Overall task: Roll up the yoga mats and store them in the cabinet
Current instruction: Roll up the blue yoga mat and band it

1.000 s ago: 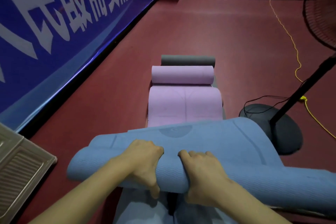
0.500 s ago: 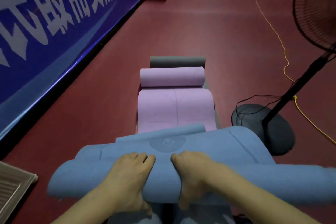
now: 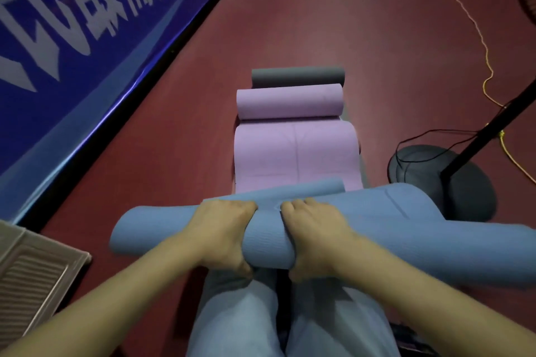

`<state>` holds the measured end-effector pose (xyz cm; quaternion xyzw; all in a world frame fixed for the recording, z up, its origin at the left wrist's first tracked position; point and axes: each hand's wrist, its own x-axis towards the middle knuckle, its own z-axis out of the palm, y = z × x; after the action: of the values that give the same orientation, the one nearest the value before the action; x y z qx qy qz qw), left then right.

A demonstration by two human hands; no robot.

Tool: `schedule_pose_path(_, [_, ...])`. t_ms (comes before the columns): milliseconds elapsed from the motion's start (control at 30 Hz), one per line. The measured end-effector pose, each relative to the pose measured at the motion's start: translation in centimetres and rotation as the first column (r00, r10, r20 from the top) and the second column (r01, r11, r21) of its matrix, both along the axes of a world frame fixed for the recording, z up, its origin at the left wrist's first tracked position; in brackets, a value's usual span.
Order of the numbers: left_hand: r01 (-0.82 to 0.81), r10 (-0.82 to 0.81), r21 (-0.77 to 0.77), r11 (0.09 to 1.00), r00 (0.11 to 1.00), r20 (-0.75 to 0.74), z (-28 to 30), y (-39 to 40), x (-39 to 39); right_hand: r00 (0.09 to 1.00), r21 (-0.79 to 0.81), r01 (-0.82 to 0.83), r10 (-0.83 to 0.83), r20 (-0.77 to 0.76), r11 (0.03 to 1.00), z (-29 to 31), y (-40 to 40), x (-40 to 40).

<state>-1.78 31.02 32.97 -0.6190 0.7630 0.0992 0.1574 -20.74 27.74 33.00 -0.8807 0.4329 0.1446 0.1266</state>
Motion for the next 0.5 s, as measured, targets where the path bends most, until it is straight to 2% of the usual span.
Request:
schedule_pose_path(33, [-0.001, 0.002, 0.028, 1.0, 1.0, -0.015, 0.2, -0.6, 0.2, 0.999, -0.116, -0.023, 0.026, 0.019, 0.993, -0.5, 1.0, 0.0])
schedule_pose_path(67, [0.0, 0.001, 0.048, 0.999, 1.0, -0.028, 0.3, -1.0, 0.4, 0.999, -0.164, -0.026, 0.031, 0.026, 0.986, -0.9, 1.4, 0.0])
schedule_pose_path(100, [-0.001, 0.003, 0.056, 0.998, 0.999, -0.037, 0.1, -1.2, 0.4, 1.0, -0.147, -0.024, 0.025, 0.007, 0.989, -0.7, 1.1, 0.0])
schedule_pose_path(233, [-0.05, 0.049, -0.015, 0.999, 0.997, -0.061, -1.2, -0.5, -0.2, 0.994, 0.088, -0.047, 0.055, -0.099, 0.995, 1.9, -3.5, 0.4])
schedule_pose_path(300, [-0.042, 0.042, -0.008, 0.999, 0.998, -0.048, -1.3, -0.9, -0.1, 0.997, 0.136, -0.019, 0.029, -0.072, 0.99, 1.9, -4.0, 0.5])
schedule_pose_path(333, [-0.028, 0.028, 0.006, 1.0, 0.998, -0.051, -1.0, -1.3, 0.1, 0.999, 0.111, -0.012, 0.017, -0.046, 0.994, 1.6, -3.3, 0.4])
schedule_pose_path(433, [0.014, -0.01, 0.055, 0.998, 0.998, -0.065, -0.2, -2.9, 0.4, 0.998, -0.105, -0.068, 0.069, 0.009, 0.992, -0.1, -0.4, -0.6])
schedule_pose_path(500, [0.005, -0.001, 0.043, 0.999, 0.997, -0.079, -0.2, -3.0, -0.1, 0.999, -0.083, -0.045, 0.043, -0.019, 0.996, 0.4, -1.3, -1.0])
